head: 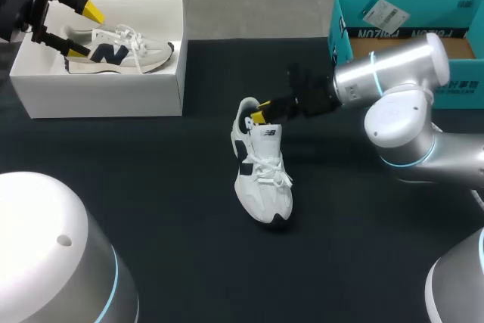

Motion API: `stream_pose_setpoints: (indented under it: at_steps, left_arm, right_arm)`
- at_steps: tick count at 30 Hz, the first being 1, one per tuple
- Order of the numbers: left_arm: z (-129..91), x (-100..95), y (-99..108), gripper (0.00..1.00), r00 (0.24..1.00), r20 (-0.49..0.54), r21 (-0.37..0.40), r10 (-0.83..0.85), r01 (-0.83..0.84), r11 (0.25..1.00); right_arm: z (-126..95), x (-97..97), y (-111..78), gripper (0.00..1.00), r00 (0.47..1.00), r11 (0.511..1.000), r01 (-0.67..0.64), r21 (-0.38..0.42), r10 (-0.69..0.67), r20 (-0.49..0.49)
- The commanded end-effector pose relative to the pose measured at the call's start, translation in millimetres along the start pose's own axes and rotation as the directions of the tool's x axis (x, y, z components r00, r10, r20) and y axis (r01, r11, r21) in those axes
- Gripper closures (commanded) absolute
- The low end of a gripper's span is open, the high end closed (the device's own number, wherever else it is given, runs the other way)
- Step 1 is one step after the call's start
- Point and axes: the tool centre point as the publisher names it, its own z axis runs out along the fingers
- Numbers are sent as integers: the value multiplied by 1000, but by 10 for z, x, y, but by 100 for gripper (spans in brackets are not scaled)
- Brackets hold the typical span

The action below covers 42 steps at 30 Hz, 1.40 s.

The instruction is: Take the shoe out of the shoebox, open the shoe tongue, remove and reinsert the insole, then place the shoe into the shoebox

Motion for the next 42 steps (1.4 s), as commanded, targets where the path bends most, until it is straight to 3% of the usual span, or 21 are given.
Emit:
stream_pose_setpoints:
  at_steps: [1,19,25,26,27,28,29,34,38,42]
  left_arm:
    - [-4,-2,-6,0,1000,-3,0,0,0,1000]
    - [-4,-2,-6,0,1000,-3,0,0,0,1000]
    - [-4,-2,-6,0,1000,-3,0,0,0,1000]
    - [-4,-2,-6,0,1000,-3,0,0,0,1000]
    - [-4,-2,-6,0,1000,-3,0,0,0,1000]
    - [-4,-2,-6,0,1000,-3,0,0,0,1000]
    - [-4,-2,-6,0,1000,-3,0,0,0,1000]
    - [-4,-2,-6,0,1000,-3,0,0,0,1000]
    - [-4,-2,-6,0,1000,-3,0,0,0,1000]
    - [-4,-2,-6,0,1000,-3,0,0,0,1000]
  right_arm:
    - [70,-8,9,100,1000,1000,2,3,-2,7]
    - [101,61,-208,100,1000,997,5,81,-5,-3]
    - [90,49,-176,100,1000,998,3,68,-3,3]
    - [88,57,-156,69,1000,998,4,65,-5,5]
    - [86,65,-138,56,1000,998,7,62,-8,7]
    - [87,70,-122,52,1000,998,13,61,-13,9]
    - [87,77,-110,33,1000,998,18,62,-18,9]
    - [87,96,-72,10,999,997,42,72,-44,18]
    - [74,91,-52,13,998,996,49,70,-51,27]
    - [95,71,-72,39,998,996,46,70,-49,29]
